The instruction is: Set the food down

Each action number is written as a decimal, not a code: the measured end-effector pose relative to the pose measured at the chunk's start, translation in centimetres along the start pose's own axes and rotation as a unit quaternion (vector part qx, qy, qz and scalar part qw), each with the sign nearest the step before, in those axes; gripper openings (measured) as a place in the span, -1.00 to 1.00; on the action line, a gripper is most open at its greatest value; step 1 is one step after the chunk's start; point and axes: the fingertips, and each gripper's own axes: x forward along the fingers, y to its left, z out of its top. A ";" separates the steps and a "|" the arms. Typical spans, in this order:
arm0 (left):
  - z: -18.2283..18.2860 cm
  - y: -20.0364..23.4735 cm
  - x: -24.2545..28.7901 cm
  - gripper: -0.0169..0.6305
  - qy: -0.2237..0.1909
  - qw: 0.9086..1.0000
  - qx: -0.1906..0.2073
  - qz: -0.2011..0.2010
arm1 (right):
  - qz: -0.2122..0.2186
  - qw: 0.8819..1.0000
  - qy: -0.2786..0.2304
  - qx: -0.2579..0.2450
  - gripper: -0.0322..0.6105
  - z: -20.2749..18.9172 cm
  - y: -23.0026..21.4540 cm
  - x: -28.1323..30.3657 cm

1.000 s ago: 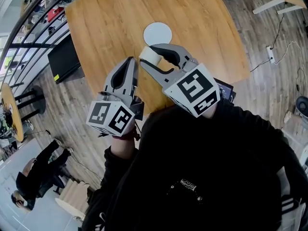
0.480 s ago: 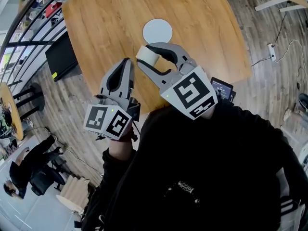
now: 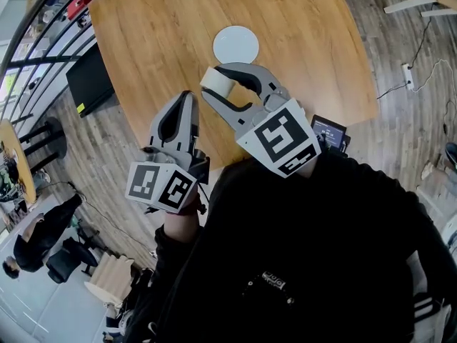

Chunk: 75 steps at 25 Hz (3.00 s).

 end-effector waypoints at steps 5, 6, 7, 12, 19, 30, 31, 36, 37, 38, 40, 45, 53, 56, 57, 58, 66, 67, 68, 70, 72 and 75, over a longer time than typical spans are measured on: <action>-0.6 -0.1 0.5 -0.95 0.009 1.000 -0.006 0.005 | -0.002 1.000 0.005 -0.012 -0.37 -0.8 -0.9 0.4; -0.7 -0.1 0.6 -0.95 0.012 1.000 -0.008 0.006 | -0.002 1.000 0.008 -0.012 -0.37 -1.0 -1.1 0.6; -0.7 0.0 0.7 -0.95 0.015 1.000 -0.009 0.008 | -0.001 1.000 0.010 -0.010 -0.37 -1.2 -1.3 0.8; -1.4 0.9 1.2 -0.95 0.027 0.999 -0.014 0.017 | 0.004 1.000 0.015 0.001 -0.37 -2.0 -2.1 2.2; -2.2 1.6 1.3 -0.95 0.039 0.998 -0.027 0.030 | 0.006 1.000 0.024 0.010 -0.37 -3.0 -3.2 3.2; -3.7 3.2 1.4 -0.95 0.055 0.996 -0.044 0.056 | 0.016 0.999 0.051 0.006 -0.37 -6.2 -4.6 5.9; -3.9 3.3 1.4 -0.95 0.056 0.996 -0.045 0.058 | 0.016 0.998 0.053 0.005 -0.37 -6.5 -4.7 6.1; -4.5 4.2 1.1 -0.95 0.065 0.994 -0.053 0.068 | 0.015 0.998 0.067 -0.002 -0.37 -8.0 -5.4 7.6; -4.6 4.3 1.1 -0.95 0.066 0.994 -0.054 0.069 | 0.013 0.997 0.070 -0.002 -0.37 -8.3 -5.6 7.8; -4.7 4.3 1.1 -0.95 0.068 0.994 -0.055 0.070 | 0.012 0.997 0.072 -0.003 -0.37 -8.5 -5.9 8.0; -4.9 4.5 1.2 -0.95 0.072 0.993 -0.057 0.070 | 0.009 0.997 0.077 -0.005 -0.37 -9.0 -6.4 8.4; -5.3 4.8 1.6 -0.95 0.081 0.992 -0.061 0.071 | 0.000 0.996 0.091 -0.012 -0.37 -10.3 -7.7 9.3; -6.0 5.6 1.5 -0.95 0.094 0.990 -0.070 0.078 | -0.025 0.993 0.119 -0.006 -0.37 -13.6 -10.9 11.2; -6.4 6.0 1.4 -0.95 0.096 0.989 -0.075 0.082 | -0.031 0.991 0.127 -0.005 -0.37 -14.8 -11.8 11.8; -6.5 6.0 1.4 -0.95 0.097 0.989 -0.077 0.083 | -0.033 0.991 0.131 -0.005 -0.37 -15.3 -12.0 11.9; -6.6 6.1 1.3 -0.95 0.098 0.988 -0.079 0.084 | -0.035 0.990 0.135 -0.005 -0.37 -15.7 -12.3 12.1; -7.4 7.1 0.3 -0.95 0.099 0.985 -0.098 0.101 | -0.050 0.984 0.170 -0.002 -0.37 -19.2 -14.3 13.6; -7.5 7.1 0.2 -0.95 0.099 0.985 -0.100 0.103 | -0.051 0.983 0.175 -0.003 -0.37 -19.7 -14.4 13.8; -7.5 7.2 0.1 -0.95 0.098 0.984 -0.102 0.104 | -0.051 0.982 0.180 -0.004 -0.37 -20.0 -14.6 14.0; -7.5 7.3 0.0 -0.95 0.097 0.984 -0.104 0.107 | -0.051 0.980 0.190 -0.008 -0.37 -20.8 -14.9 14.3; -7.6 7.4 -0.1 -0.95 0.098 0.983 -0.108 0.110 | -0.052 0.978 0.200 -0.010 -0.37 -21.6 -15.1 14.6; -8.0 7.7 -0.4 -0.95 0.098 0.982 -0.113 0.114 | -0.052 0.975 0.213 -0.013 -0.37 -22.9 -15.4 15.1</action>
